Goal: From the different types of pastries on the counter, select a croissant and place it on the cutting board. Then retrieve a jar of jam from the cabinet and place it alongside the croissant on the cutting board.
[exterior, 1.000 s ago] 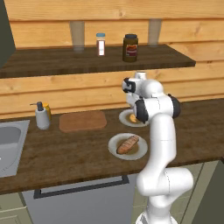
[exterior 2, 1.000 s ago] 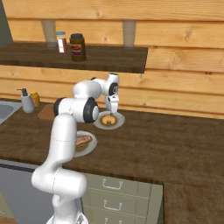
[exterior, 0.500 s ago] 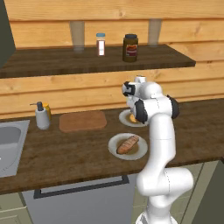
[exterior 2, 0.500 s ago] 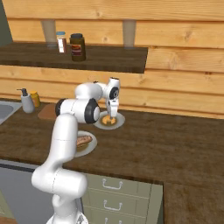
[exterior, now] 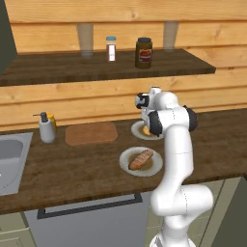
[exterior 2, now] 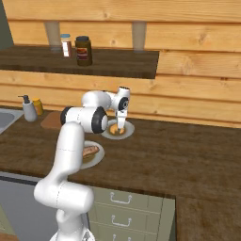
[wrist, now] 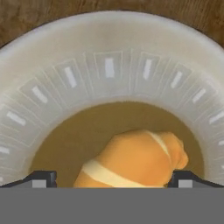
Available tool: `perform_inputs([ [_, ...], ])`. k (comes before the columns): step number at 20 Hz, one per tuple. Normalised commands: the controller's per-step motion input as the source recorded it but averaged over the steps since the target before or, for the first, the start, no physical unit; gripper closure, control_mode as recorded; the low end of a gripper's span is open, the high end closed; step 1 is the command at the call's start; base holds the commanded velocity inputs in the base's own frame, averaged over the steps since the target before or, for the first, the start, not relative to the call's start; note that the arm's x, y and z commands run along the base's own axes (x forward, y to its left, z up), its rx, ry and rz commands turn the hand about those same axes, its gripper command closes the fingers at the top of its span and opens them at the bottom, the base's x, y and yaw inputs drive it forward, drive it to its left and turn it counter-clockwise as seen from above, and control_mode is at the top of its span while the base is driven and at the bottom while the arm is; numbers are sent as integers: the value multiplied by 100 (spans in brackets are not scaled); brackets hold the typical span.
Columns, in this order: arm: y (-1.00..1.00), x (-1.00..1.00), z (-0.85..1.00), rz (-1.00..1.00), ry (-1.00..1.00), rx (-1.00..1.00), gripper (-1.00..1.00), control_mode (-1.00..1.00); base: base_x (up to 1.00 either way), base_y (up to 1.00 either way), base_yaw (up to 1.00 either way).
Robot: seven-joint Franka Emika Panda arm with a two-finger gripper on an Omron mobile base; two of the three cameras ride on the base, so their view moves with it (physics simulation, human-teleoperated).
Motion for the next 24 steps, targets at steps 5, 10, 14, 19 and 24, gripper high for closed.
perform_inputs([
  [5, 9, 0, -18, -13, 0, 0, 100, -100, 0, 0, 0],
  [10, 1, -33, 17, -15, -6, 0, 100, -100, 0, 0, 0],
  [14, 16, -59, 67, -12, -15, 0, 100, -100, 0, 0, 0],
  [19, 54, -19, 22, 0, -5, 0, 100, -100, 0, 0, 0],
  [24, 77, -25, 13, 0, -14, -3, 100, -100, 0, 0, 0],
])
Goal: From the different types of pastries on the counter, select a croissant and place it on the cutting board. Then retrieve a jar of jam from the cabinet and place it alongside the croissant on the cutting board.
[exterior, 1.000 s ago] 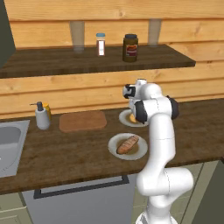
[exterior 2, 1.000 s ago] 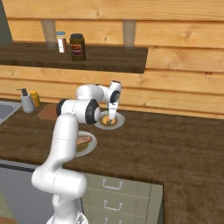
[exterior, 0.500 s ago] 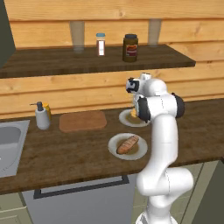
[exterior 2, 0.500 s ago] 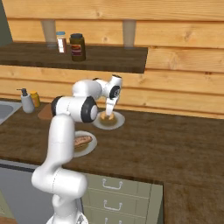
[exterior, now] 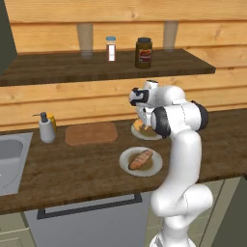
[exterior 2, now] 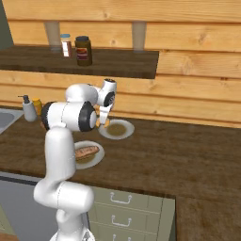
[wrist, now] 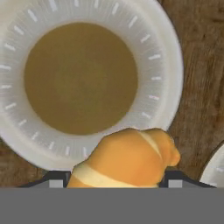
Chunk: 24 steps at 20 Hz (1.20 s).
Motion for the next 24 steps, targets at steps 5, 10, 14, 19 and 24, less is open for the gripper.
perform_inputs([
  [5, 74, -40, 41, 0, -17, -7, 100, -100, 0, 0, 0],
  [10, 74, -23, 36, 0, -12, -5, 100, -100, 0, 0, 0],
  [14, 71, -2, 37, 0, -10, -7, 100, -100, 0, 0, 0],
  [19, 42, 25, 24, 0, -3, -6, 100, -100, 0, 0, 0],
  [24, 18, 46, 12, 0, 0, -1, 100, -100, 0, 0, 0],
])
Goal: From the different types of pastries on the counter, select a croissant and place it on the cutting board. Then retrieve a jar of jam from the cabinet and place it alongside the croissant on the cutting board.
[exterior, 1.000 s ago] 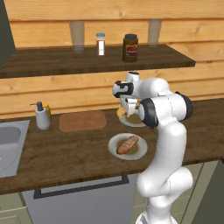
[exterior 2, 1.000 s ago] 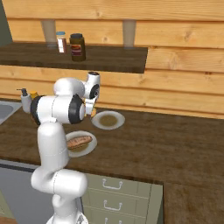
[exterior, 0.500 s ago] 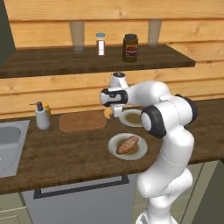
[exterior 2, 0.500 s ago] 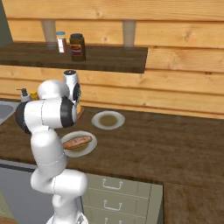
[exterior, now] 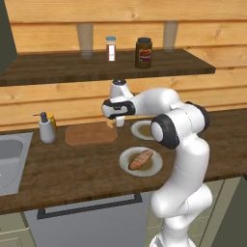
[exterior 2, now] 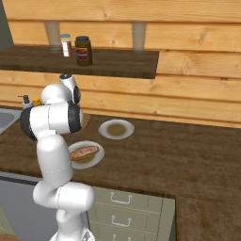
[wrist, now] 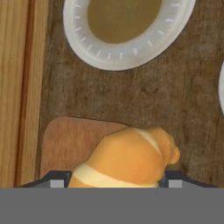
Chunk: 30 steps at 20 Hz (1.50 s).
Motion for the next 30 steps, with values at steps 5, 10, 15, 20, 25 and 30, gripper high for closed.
perform_inputs([
  [5, 39, 2, 5, 0, -2, 0, 100, -100, 0, 0, 0],
  [10, 32, -17, 0, -3, -5, 0, 100, -100, 0, 0, 0],
  [15, 0, 4, -20, -5, -7, 0, 100, -100, 0, 0, 0],
  [20, -6, 15, -47, -7, -7, 0, 100, -100, 0, 0, 0],
  [25, -2, 36, -4, -5, -1, 10, 100, -100, 0, 0, 0],
  [30, 2, -10, 0, -7, 0, 18, 100, -100, 0, 0, 0],
])
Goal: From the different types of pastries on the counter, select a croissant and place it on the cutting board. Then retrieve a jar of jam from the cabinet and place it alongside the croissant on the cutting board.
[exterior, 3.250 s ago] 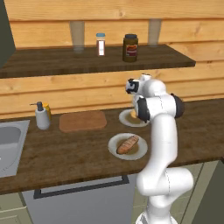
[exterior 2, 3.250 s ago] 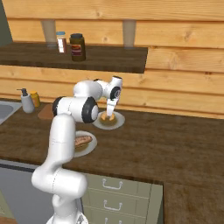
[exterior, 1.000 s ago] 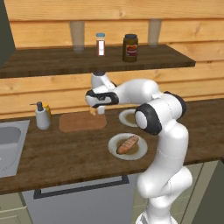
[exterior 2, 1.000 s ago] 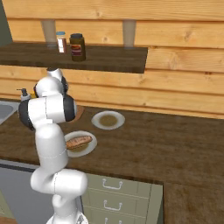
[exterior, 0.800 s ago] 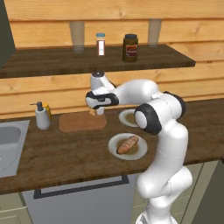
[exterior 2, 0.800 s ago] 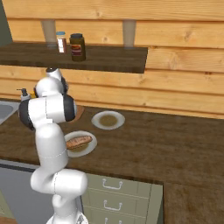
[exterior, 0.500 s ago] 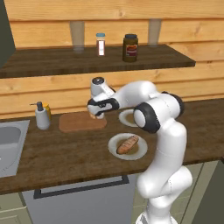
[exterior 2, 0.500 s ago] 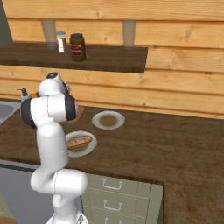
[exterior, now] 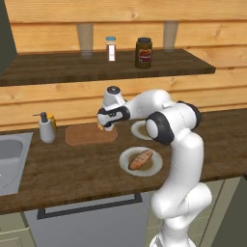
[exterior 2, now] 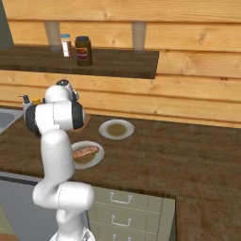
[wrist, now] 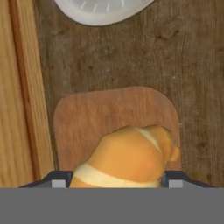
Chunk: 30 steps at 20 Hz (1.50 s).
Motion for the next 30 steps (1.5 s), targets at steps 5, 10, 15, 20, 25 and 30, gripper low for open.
perform_inputs([
  [5, 28, -25, 0, -5, -2, 13, 100, -100, 0, 0, 0],
  [10, 26, -20, -18, 0, -2, 0, 100, -100, 0, 0, 0],
  [15, 26, 0, -27, 0, 0, 0, -100, -100, 0, 0, 0],
  [20, 27, 0, -7, 0, 0, 0, -100, -100, 0, 0, 0],
  [25, 28, 0, 0, 0, 0, 0, -100, -100, 0, 0, 0],
  [30, 15, 0, 0, 0, 0, 0, -100, -100, 0, 0, 0],
])
